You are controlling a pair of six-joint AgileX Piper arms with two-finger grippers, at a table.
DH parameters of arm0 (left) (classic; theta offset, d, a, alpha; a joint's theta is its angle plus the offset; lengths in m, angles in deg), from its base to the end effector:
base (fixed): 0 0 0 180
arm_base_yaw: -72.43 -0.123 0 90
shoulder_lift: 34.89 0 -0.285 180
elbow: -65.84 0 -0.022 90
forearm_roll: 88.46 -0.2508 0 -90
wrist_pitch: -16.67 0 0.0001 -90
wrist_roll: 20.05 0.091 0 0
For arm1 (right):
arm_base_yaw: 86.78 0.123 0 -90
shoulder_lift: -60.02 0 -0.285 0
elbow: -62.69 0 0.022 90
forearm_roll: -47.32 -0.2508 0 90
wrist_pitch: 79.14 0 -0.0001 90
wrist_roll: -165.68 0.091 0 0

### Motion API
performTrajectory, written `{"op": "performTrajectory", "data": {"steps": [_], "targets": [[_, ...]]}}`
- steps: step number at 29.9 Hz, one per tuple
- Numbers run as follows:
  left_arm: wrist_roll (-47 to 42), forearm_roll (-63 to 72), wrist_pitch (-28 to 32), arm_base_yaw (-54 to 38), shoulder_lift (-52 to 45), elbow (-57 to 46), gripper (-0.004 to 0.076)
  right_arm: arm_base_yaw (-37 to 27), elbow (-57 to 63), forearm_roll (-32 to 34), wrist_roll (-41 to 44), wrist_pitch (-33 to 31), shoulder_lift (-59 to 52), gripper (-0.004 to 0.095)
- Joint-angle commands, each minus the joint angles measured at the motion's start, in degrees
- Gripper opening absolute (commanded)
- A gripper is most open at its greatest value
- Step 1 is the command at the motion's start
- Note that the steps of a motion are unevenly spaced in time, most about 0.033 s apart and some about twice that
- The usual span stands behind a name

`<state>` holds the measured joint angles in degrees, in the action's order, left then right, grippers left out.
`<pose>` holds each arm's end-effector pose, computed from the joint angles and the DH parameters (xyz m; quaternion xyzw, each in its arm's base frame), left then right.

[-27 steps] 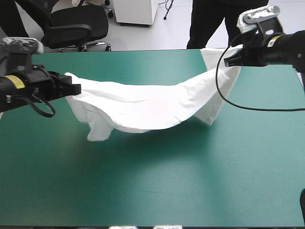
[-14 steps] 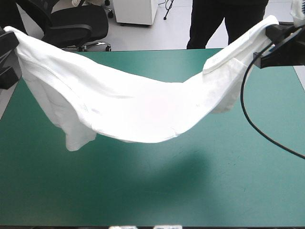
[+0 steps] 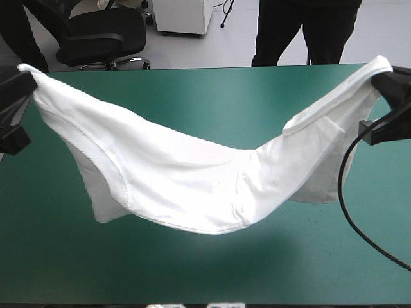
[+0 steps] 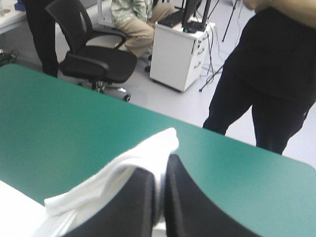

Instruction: Fold the cloth

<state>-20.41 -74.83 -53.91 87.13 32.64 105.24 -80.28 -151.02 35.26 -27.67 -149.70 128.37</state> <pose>0.0700 -0.0393 0.6052 0.1367 0.7421 -0.1944 0.6267 0.1028 0.0298 0.5839 -0.1681 0.7726 0.0637 0.6089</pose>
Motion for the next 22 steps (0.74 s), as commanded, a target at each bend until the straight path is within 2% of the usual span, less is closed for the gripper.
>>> {"op": "performTrajectory", "data": {"steps": [1,7,12,16,22], "targets": [[-1.5,1.0,-3.5,0.2,-2.1,-7.6,-0.0017,0.4,4.4,-0.3,-0.5,4.0,-0.9,-0.0017],[-3.1,1.0,-3.5,0.2,-3.6,-22.9,-0.0017,3.6,13.2,-0.2,-0.5,4.9,1.1,-0.0017],[-3.1,-0.1,-1.1,0.2,0.0,-32.5,-0.0017,4.1,18.1,-0.1,-0.5,7.2,7.0,-0.0017],[-3.1,-2.4,5.0,0.2,5.7,-36.4,-0.0017,4.1,18.4,0.2,-0.5,9.6,14.5,-0.0017],[-3.1,-7.1,14.4,0.2,15.9,-36.8,-0.0017,4.0,17.5,0.3,-0.8,12.5,25.4,-0.0018]]}}
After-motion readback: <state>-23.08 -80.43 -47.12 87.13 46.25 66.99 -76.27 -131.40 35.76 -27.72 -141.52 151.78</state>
